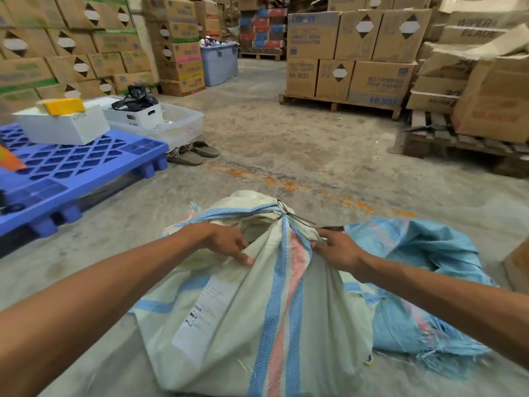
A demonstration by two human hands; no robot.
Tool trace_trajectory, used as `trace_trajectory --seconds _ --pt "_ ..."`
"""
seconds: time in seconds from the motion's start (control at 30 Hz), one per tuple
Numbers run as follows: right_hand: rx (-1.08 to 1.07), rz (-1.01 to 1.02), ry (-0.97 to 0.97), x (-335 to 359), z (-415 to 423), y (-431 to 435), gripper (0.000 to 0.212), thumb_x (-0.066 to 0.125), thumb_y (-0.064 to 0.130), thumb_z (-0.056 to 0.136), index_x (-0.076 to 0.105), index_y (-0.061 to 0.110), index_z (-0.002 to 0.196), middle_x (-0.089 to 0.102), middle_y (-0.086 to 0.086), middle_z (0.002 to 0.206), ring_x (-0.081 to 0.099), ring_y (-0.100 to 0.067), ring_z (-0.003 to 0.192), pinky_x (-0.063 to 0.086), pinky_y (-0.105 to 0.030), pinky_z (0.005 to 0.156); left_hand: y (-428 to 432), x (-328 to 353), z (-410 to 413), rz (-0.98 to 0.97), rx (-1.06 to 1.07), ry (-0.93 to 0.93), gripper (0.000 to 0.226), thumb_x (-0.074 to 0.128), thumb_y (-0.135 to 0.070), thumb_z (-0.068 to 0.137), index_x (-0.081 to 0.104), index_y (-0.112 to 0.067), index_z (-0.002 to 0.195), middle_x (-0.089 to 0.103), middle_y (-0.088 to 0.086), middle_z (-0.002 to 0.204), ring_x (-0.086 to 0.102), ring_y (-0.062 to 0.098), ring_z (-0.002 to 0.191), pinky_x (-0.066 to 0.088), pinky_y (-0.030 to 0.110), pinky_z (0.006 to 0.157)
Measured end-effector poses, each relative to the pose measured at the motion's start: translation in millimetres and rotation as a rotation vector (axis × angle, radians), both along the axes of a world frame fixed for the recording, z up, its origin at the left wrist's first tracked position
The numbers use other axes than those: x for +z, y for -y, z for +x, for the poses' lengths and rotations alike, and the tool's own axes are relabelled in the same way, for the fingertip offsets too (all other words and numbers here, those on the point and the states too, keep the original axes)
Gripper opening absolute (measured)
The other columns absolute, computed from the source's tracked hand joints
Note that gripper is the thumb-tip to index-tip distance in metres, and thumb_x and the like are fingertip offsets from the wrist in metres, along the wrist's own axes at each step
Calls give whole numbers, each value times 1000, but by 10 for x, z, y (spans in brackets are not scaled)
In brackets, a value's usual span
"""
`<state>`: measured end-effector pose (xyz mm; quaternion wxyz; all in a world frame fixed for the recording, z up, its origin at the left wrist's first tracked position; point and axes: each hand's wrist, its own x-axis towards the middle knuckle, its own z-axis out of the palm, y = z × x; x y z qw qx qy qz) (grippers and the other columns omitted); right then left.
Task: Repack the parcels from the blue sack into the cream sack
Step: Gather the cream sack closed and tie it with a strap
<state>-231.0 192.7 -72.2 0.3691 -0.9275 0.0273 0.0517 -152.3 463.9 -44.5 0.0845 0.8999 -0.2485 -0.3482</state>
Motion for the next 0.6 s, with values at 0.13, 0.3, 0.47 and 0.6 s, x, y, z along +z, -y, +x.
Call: trace_trajectory --seconds 0.13,0.3,0.47,0.6 --pt "-104 197 33 -132 -33 19 23 51 29 102 69 32 116 70 8 116 62 -15 111 52 -41 97 -22 -20 107 -109 39 108 30 63 -34 94 68 -5 88 63 -1 81 54 13 75 42 18 60" --pt "-111 211 182 158 158 -54 27 46 25 102 70 28 112 72 9 108 64 -13 104 53 -36 91 -379 519 353 -294 237 246 32 62 -35 95 71 -7 83 62 3 74 54 15 68 43 26 63" --pt "-182 210 389 822 633 -306 23 51 22 99 72 22 109 72 3 103 63 -16 98 47 -29 77 -571 1266 547 -487 391 610 20 66 -35 93 76 -19 87 57 -4 65 47 12 64 35 27 55" --pt "-248 215 452 1094 1067 -471 28 50 21 98 72 23 116 71 4 104 62 -17 99 48 -26 73 -577 1652 894 -514 444 860 23 64 -36 93 78 -17 95 60 2 70 50 16 69 36 31 57"
